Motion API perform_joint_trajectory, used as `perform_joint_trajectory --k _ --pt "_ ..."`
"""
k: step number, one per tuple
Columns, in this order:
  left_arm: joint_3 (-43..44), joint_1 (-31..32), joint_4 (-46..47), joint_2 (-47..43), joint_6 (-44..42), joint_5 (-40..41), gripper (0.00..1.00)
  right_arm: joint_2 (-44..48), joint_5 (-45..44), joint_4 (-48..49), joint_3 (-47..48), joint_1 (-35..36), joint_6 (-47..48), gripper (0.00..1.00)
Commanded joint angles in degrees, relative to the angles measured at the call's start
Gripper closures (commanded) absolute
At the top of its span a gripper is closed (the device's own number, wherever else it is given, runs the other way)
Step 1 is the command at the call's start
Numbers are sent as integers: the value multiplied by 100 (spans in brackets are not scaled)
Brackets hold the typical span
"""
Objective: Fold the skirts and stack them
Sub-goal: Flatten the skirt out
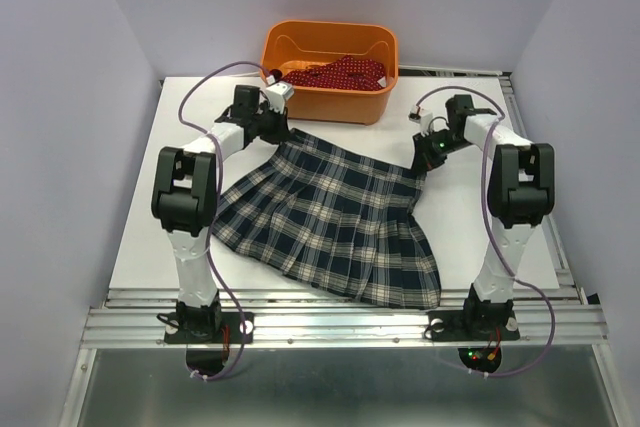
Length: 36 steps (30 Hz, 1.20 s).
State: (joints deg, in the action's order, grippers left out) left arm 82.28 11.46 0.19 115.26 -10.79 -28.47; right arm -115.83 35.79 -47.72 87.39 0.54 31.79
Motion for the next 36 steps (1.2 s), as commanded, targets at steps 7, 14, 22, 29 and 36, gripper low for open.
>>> perform_joint_trajectory --k 7,14,22,29,36 --pt "-405 -241 833 -1108 208 244 41 -230 -441 685 94 -177 -524 99" --pt "-950 -267 194 -1910 358 500 37 -194 -766 1020 -583 -177 -1147 99" --pt "-1689 47 -967 -1999 112 280 61 402 -898 1020 -1426 -177 -1623 99" --pt "-1031 462 -1626 -665 -169 711 74 992 -960 669 -2165 -177 -1518 99" --pt "759 663 -2311 838 -512 1044 80 1387 -724 160 -2613 -177 -1263 99"
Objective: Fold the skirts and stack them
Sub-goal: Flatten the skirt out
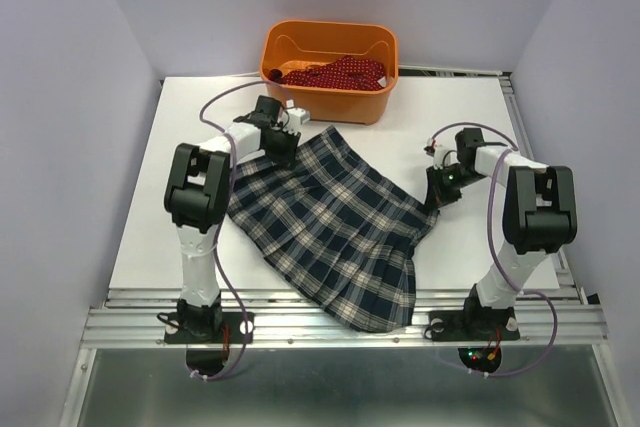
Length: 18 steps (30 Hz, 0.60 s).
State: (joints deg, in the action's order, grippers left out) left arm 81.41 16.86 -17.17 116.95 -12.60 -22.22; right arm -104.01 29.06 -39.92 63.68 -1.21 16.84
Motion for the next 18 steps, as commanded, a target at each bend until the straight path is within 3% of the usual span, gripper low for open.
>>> perform_joint_trajectory --k 1,4,6,8,9,10,15,18 --pt "1025 159 -603 793 -357 455 81 231 3 -683 -286 59 267 99" --pt "1623 439 -674 1163 -436 498 81 459 301 -772 -505 121 267 97" --pt "1747 643 -578 1182 -506 648 80 679 495 -806 -567 174 171 75" --pt "1642 836 -472 946 -489 710 79 802 706 -903 -445 174 162 61" --pt "1433 871 -332 814 -445 754 76 855 724 -1025 -357 174 109 46" --pt "1283 889 -218 647 -393 797 73 995 680 -1061 -261 174 91 41" --pt "194 889 634 -1028 -576 1193 54 1602 461 -870 223 174 65 28" --pt "-2 1002 724 -1735 -804 991 55 1814 285 -457 171 174 29 32"
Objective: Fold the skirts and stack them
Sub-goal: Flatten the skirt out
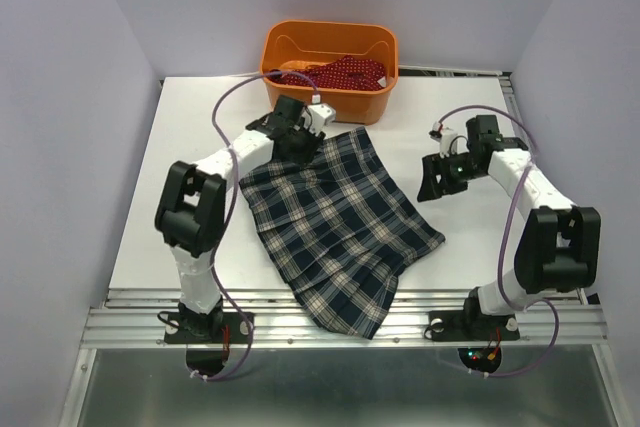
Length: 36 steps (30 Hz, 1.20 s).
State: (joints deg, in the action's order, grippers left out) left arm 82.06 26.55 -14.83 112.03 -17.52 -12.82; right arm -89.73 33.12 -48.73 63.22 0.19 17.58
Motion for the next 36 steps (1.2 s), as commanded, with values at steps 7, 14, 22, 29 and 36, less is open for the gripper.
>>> perform_joint_trajectory --k 7,14,22,29,36 --pt "898 623 -117 -394 -271 121 69 -193 -157 803 -160 34 -290 39" --pt "2533 720 -556 1390 99 333 81 -694 89 1164 -240 34 -475 31" --pt "3754 896 -731 2524 -67 254 88 -1037 352 1225 -451 34 -703 38" --pt "5496 905 -1058 3756 -286 218 85 -1635 949 1015 -450 157 -1116 43" --pt "5224 896 -610 3100 -218 69 76 -1258 1328 1585 -890 684 -1722 39"
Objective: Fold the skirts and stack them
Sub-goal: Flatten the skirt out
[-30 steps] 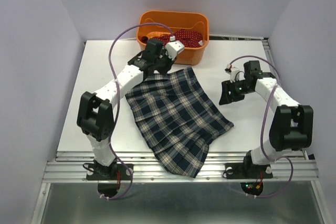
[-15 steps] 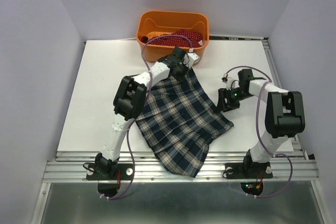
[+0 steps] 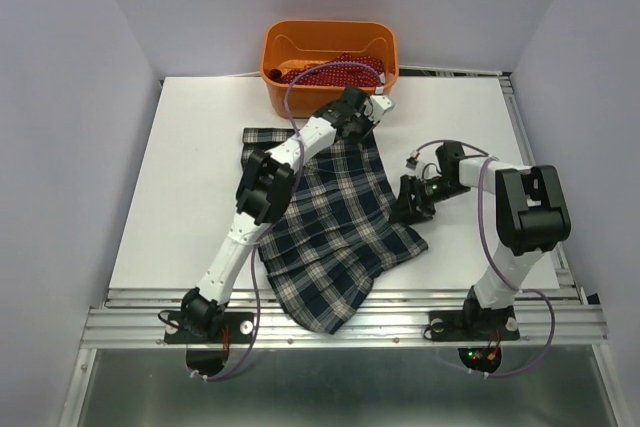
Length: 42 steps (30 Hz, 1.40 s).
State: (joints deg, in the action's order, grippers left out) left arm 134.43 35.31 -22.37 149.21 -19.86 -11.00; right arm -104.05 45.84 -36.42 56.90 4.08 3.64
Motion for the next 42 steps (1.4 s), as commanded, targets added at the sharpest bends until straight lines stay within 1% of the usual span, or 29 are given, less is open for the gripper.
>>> perform_joint_trajectory --k 1,2,3,5,6,7,8,9,10,11,12,13,14,15,16,18,19,23,26,30,33,37,38,40,41,42 --pt "-274 20 197 -821 52 -121 68 253 91 399 -276 295 -511 37" --pt "-416 20 224 -1293 87 -139 63 436 65 408 -259 295 -539 36" --pt "-740 20 259 -1585 79 -139 55 560 13 365 -172 295 -514 33" --pt "-1049 20 207 -2138 35 -86 50 902 -312 312 -92 295 -444 31" --pt "-1355 11 -19 -2689 -87 -95 47 1296 -444 155 -40 295 -191 28" --pt "-1558 20 -170 -2965 -193 -95 46 1500 -619 58 100 295 -66 27" --pt "-1839 20 -302 -3559 -264 -156 46 1693 -1003 -39 171 295 118 27" --pt "-2155 11 -451 -3913 -334 -182 45 1878 -1164 -162 250 295 372 26" --pt "-2932 20 -505 -4230 -396 -174 44 2210 -1305 -416 338 295 896 25" --pt "-3358 20 -557 -4572 -527 -174 44 2388 -1437 -514 400 295 1241 25" --pt "-3719 20 -697 -5107 -545 -122 44 2563 -1429 -602 383 295 1497 25" --pt "-4410 11 -785 -5312 -554 -69 44 2878 -1429 -603 331 295 1865 25" --pt "-4756 2 -943 -5636 -537 36 45 2977 -1421 -724 321 295 2199 25" --pt "-5047 -15 -988 -5752 -528 54 47 3013 -1420 -795 347 383 2333 25" --pt "-5563 -50 -1015 -5849 -502 89 48 2944 -1429 -874 382 436 2465 26" --pt "-5918 -234 -1006 -5964 -388 125 49 2786 -1447 -1068 505 628 2623 26" --pt "-6102 -313 -1015 -5938 -353 116 51 2698 -1429 -1068 515 699 2720 27" --pt "-6298 -507 -936 -5509 -335 222 52 2346 -1709 -762 313 1156 2879 29" --pt "-6193 -560 -813 -5157 -265 248 52 2162 -1877 -296 102 1280 2941 30" --pt "-5832 -595 -716 -4270 -220 318 53 1757 -2115 91 -39 1350 2906 31" --pt "-5393 -595 -707 -3690 -212 274 53 1467 -2255 250 -232 1412 2932 31" --pt "-4673 -595 -707 -2951 -247 248 54 1247 -2343 171 -504 1464 2967 31" --pt "-4324 -595 -716 -2793 -238 257 54 1247 -2326 171 -575 1464 2950 32" --pt "-3900 -595 -830 -2284 -238 204 54 1308 -2282 241 -786 1526 2853 32" --pt "-3402 -587 -883 -2108 -221 187 54 1369 -2273 276 -821 1526 2818 31" --pt "-3145 -587 -1040 -1767 -203 134 55 1396 -2247 302 -839 1526 2713 31"
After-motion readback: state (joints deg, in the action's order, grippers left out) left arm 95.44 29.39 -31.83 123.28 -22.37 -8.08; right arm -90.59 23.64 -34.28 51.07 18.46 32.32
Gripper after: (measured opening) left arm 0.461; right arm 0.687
